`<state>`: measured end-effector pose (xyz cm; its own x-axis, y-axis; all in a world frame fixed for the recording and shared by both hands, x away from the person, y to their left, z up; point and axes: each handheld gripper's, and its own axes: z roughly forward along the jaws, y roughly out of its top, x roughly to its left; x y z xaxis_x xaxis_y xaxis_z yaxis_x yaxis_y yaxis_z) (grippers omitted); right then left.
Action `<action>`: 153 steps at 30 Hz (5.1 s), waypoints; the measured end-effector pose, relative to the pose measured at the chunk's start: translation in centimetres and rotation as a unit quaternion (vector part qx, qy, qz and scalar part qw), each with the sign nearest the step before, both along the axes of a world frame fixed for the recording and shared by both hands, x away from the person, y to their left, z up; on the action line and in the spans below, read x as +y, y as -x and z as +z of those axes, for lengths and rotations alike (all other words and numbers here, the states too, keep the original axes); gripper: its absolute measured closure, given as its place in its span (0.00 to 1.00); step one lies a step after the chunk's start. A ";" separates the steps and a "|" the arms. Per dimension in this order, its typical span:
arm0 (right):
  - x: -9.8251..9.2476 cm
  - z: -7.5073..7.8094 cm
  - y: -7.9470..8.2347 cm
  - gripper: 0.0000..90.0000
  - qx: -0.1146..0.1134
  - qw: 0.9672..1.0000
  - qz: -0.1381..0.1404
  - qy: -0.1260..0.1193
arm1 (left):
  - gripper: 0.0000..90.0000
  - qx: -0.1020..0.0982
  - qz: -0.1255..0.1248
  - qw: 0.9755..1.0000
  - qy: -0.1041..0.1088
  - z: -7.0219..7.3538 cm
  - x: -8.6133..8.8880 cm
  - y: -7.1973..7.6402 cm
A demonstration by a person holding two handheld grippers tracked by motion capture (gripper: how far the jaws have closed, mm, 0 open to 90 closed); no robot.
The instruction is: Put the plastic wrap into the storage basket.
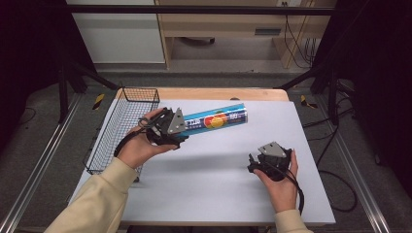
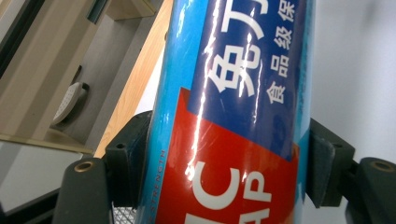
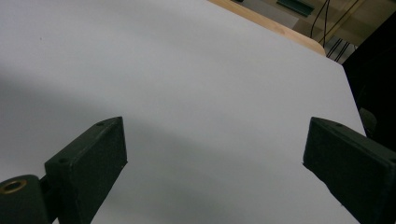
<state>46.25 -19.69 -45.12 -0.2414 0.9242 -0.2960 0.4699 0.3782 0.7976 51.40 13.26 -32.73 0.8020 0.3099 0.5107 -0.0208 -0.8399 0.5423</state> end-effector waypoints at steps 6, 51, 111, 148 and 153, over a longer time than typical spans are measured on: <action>0.1 -0.2 0.2 0.08 0.012 1.000 -0.017 -0.020 | 0.32 -0.002 0.020 1.000 0.001 1.0 0.8 0.4; -1.7 0.0 0.6 0.10 0.020 0.996 -0.042 -0.080 | 0.33 -0.019 0.279 0.960 0.016 5.6 10.2 5.3; -1.2 0.2 0.7 0.11 0.027 0.992 -0.017 -0.123 | 0.34 0.060 0.401 0.914 -0.015 3.1 11.3 4.3; -2.1 0.3 0.5 0.11 0.030 0.991 -0.018 -0.131 | 0.35 0.135 0.459 0.876 -0.056 -0.4 13.0 3.1; -2.2 0.3 0.6 0.11 0.031 0.991 -0.017 -0.131 | 0.35 0.142 0.462 0.873 -0.061 -0.8 13.2 2.9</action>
